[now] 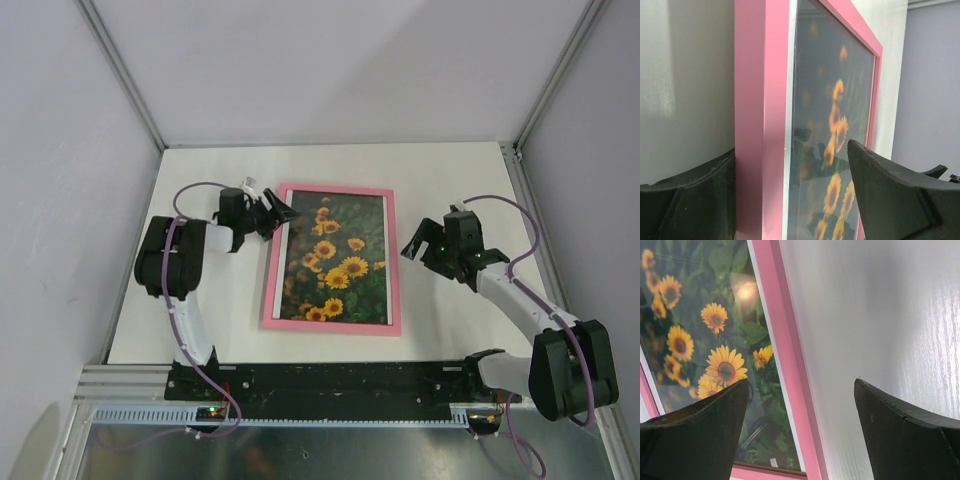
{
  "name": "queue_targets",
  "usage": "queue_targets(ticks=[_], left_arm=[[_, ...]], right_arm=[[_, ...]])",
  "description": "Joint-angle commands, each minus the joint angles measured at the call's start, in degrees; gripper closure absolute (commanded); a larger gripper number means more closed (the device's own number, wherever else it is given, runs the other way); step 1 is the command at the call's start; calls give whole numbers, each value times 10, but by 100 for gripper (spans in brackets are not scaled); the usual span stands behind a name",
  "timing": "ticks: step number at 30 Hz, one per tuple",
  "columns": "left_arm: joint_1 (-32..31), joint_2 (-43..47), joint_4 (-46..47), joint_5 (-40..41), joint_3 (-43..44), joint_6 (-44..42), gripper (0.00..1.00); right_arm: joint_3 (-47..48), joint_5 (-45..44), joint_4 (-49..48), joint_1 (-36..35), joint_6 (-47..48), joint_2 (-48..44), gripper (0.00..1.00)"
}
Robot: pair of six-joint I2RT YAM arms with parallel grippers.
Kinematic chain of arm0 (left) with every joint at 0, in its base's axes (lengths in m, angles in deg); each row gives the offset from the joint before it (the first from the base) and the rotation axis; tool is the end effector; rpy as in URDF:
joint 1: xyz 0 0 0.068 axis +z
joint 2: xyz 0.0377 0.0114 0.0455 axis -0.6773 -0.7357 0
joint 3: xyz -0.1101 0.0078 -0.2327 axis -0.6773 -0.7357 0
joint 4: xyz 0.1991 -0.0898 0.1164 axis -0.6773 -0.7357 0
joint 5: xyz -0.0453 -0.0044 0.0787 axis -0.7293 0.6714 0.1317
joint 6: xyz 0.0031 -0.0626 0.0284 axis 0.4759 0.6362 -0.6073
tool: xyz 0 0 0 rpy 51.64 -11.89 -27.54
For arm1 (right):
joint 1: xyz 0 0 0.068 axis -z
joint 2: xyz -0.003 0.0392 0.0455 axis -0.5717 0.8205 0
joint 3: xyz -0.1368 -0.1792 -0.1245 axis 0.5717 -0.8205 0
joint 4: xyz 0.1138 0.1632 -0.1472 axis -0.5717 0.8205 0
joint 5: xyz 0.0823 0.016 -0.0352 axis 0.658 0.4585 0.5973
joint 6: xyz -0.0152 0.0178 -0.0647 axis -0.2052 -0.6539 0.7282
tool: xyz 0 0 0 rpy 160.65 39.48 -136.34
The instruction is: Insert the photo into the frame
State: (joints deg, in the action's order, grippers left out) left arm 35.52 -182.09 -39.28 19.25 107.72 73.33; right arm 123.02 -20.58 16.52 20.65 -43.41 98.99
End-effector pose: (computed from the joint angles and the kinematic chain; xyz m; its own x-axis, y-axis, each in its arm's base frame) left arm 0.3791 -0.0779 0.1120 -0.7644 -0.5403 -0.3517 -0.0138 0.5592 -0.8289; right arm 0.2425 0.0656 0.1937 -0.7357 0.4176 -0.5333 0.1697 0.8759 0.4516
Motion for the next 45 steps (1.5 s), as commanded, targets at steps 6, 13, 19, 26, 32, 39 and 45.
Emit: queue_targets(ticks=[6, 13, 19, 26, 32, 39, 45], left_arm=[[9, 73, -182, 127, 47, -116, 17], [7, 103, -254, 200, 52, -128, 20], [-13, 172, -329, 322, 19, -123, 29], [-25, 258, -369, 412, -73, -101, 69], [-67, 247, -373, 410, -108, -93, 94], [-105, 212, -371, 405, -90, -85, 100], [-137, 176, -371, 396, -57, -78, 100]], right_arm=[[-15, 9, -39, 2, 4, 19, 10], [-18, 8, -49, -11, 1, 36, 10], [-19, -33, -38, -36, -10, 40, 17], [-24, -90, -21, -47, -30, 55, 65], [-25, -81, -44, -62, -37, 104, 83], [-24, -74, -73, -76, -45, 145, 83], [-9, -69, -86, -75, -38, 173, 83]])
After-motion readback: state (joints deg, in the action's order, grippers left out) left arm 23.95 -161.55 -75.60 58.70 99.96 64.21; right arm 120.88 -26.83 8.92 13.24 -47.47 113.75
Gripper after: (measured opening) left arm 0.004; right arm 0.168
